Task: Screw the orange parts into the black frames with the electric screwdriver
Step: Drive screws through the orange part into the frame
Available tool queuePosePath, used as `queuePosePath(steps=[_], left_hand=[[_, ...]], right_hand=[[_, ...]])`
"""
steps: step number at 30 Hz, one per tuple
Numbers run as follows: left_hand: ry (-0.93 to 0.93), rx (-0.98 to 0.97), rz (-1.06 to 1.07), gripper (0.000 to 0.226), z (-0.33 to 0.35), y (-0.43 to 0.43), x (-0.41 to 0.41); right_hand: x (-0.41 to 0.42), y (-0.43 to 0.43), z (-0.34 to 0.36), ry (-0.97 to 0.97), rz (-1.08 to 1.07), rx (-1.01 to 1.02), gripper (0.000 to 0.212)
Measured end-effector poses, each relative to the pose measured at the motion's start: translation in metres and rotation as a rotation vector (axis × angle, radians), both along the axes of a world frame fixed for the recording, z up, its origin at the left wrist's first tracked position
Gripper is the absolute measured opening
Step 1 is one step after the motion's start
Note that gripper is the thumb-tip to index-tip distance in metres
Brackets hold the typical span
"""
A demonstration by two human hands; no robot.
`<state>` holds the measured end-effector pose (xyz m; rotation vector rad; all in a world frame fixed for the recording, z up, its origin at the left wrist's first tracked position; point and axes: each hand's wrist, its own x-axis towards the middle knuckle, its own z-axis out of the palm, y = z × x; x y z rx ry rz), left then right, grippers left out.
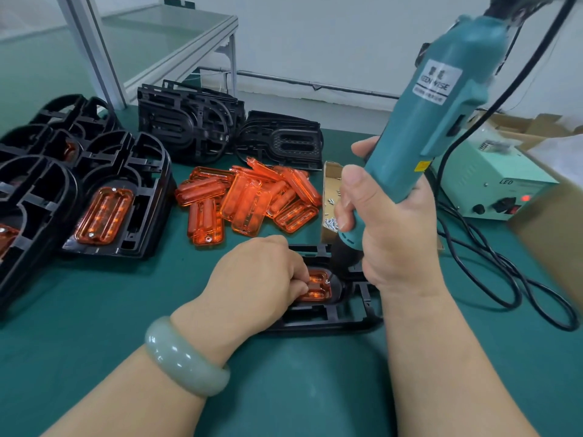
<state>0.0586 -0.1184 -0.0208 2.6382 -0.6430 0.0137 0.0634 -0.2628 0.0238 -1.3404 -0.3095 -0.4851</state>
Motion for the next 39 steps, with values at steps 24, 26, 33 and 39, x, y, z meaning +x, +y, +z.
queuePosePath(steps=[24, 26, 33, 39], left_hand=[[-0.018, 0.022, 0.013, 0.018, 0.0, -0.001, -0.001], [-0.006, 0.025, 0.011, 0.018, 0.0, -0.001, -0.001], [0.015, 0.008, 0.0, 0.017, 0.001, 0.0, -0.001], [0.033, 0.009, -0.006, 0.017, 0.001, 0.003, 0.0]], right_hand=[[0.002, -0.009, -0.005, -0.003, 0.079, 0.063, 0.015], [0.002, -0.009, -0.005, 0.001, 0.073, 0.076, 0.015], [0.002, -0.011, -0.004, -0.002, 0.109, 0.079, 0.015], [-0.001, -0.009, -0.004, -0.001, 0.131, 0.069, 0.015]])
